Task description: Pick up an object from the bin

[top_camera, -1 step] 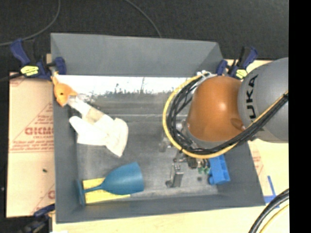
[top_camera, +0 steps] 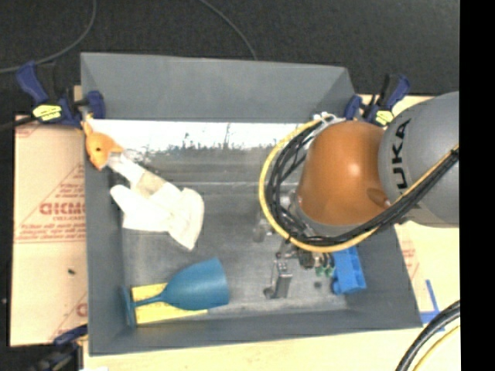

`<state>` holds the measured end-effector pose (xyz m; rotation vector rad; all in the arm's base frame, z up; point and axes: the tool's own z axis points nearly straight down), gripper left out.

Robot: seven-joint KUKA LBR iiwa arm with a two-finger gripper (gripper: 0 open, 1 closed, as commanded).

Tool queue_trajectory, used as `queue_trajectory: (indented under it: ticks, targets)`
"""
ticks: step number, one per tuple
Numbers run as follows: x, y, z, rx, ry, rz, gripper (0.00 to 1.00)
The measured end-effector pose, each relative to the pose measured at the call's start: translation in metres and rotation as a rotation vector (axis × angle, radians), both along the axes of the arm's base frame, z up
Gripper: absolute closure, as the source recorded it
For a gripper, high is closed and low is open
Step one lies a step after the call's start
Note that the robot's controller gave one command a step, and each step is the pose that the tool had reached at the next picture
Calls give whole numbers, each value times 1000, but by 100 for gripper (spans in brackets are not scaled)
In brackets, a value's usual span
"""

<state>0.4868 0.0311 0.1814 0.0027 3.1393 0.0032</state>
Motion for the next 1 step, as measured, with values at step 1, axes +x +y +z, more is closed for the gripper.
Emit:
queue_trajectory:
  ticks: [1]
  targets:
    - [6, 35, -67, -1, -6, 92, 0]
